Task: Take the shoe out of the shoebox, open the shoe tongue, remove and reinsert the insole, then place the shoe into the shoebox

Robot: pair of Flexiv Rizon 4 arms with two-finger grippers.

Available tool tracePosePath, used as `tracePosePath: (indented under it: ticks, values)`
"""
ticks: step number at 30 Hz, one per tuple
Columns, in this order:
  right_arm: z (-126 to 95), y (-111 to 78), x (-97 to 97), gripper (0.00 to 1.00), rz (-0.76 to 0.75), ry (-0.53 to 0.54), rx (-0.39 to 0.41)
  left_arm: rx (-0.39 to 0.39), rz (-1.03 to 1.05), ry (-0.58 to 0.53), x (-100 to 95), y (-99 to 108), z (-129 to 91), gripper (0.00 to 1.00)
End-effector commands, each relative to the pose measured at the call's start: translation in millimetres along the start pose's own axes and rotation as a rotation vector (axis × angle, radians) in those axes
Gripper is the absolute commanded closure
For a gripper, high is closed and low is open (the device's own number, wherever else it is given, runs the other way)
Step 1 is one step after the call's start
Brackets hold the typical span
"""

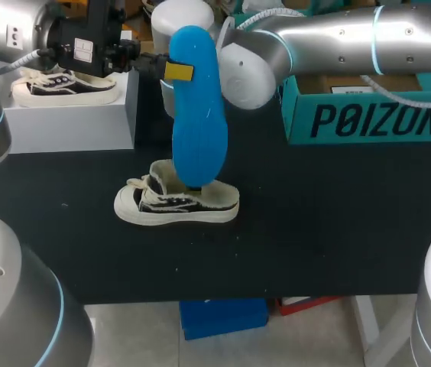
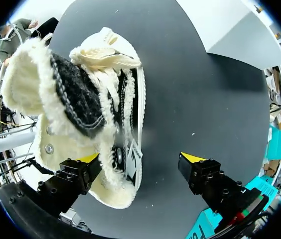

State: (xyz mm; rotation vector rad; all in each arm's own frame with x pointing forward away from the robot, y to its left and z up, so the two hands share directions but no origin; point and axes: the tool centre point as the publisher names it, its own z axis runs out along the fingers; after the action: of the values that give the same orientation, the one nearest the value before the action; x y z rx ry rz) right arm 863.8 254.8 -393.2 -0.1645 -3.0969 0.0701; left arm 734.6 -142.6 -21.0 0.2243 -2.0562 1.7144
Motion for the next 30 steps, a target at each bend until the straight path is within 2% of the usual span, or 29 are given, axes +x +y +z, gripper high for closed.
tracePosePath:
  ticks: [1, 6, 7, 8, 9, 30]
  values:
    - [7, 9.0, -4.1, 0.00, 0.002, 0.014, 0.033, 0.002, 0.001, -0.002, -0.4, 1, 1, 1.00]
    - [13, 12.0, -4.1, 0.00, 0.010, 0.026, 0.007, 0.002, 0.001, -0.002, -0.4, 1, 1, 1.00]
    - [16, 12.3, -3.8, 0.62, 0.018, 0.031, 0.002, 0.002, 0.001, -0.002, -0.4, 1, 1, 1.00]
    - [17, 12.3, -3.4, 1.00, 0.026, 0.040, -0.015, 0.002, 0.001, -0.002, -0.4, 1, 1, 1.00]
    - [18, 12.1, -3.1, 1.00, 0.027, 0.046, -0.041, 0.002, 0.001, -0.002, -0.4, 1, 1, 1.00]
    - [18, 12.1, -3.1, 1.00, 0.027, 0.046, -0.041, 0.002, 0.001, -0.002, -0.4, 1, 1, 1.00]
